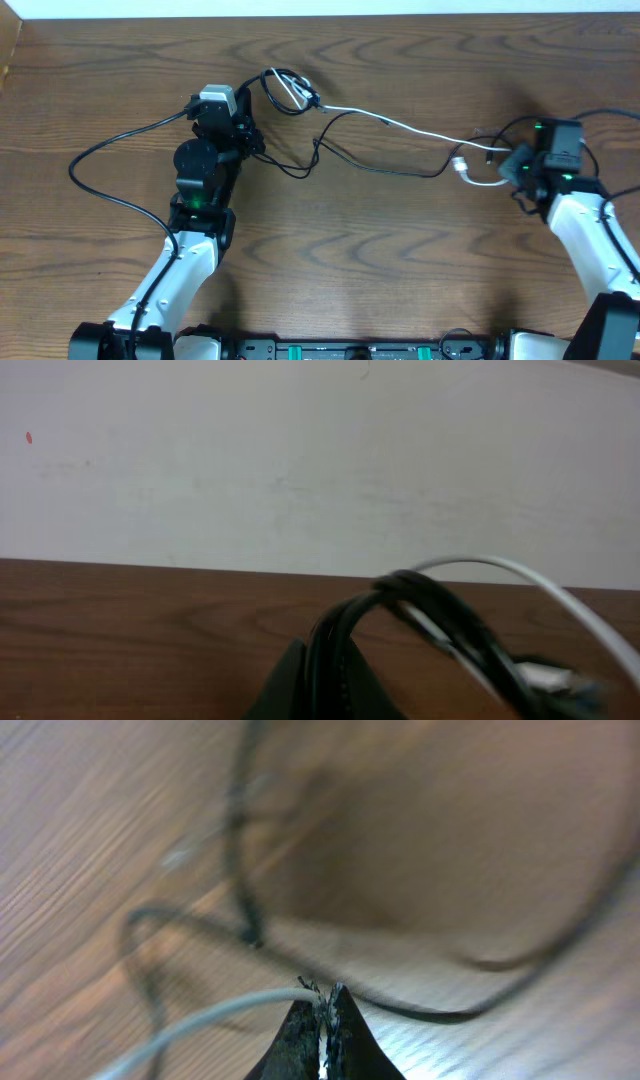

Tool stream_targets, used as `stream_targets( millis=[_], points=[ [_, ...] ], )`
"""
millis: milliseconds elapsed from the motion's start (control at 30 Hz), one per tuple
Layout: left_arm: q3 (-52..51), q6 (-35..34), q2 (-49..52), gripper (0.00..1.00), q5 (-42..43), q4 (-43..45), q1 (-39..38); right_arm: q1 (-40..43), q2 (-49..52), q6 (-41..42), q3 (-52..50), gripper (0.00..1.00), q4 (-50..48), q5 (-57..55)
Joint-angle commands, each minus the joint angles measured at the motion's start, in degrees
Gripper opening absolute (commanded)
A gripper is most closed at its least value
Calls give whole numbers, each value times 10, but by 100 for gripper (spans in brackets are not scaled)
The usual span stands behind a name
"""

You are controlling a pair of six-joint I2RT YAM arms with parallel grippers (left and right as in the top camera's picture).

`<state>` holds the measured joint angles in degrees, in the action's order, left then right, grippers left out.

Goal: Untangle cables

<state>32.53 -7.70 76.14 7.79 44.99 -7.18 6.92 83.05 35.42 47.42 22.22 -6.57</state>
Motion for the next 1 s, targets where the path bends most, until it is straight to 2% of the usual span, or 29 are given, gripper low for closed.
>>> stream_targets(
  millis=[0,267,400,500,567,600,633,700,800,867,967],
  points=[
    [8,-1,0,8,-3,5,14,68,2,13,3,1,10,-86],
    [8,-1,0,7,-3,5,35,228,2,-10,3,1,14,-70],
    [8,-1,0,7,48,5,35,282,2,-70,3,1,2,37],
    [8,-1,0,8,129,5,35,291,2,-170,3,2,-20,159],
    [8,-1,0,7,186,10,35,287,2,-230,3,12,-32,251],
    [8,-1,0,8,215,15,35,284,2,-260,3,20,-38,306],
    [8,-1,0,8,245,21,35,281,2,-283,3,33,-45,359],
    [8,-1,0,8,301,35,35,273,2,-320,3,49,-58,450],
    [8,-1,0,8,389,65,35,251,2,-375,3,62,-74,578],
    [8,-1,0,7,443,86,35,229,2,-408,3,66,-80,646],
    [8,-1,0,8,473,100,35,187,2,-419,3,70,-93,690]
  ],
)
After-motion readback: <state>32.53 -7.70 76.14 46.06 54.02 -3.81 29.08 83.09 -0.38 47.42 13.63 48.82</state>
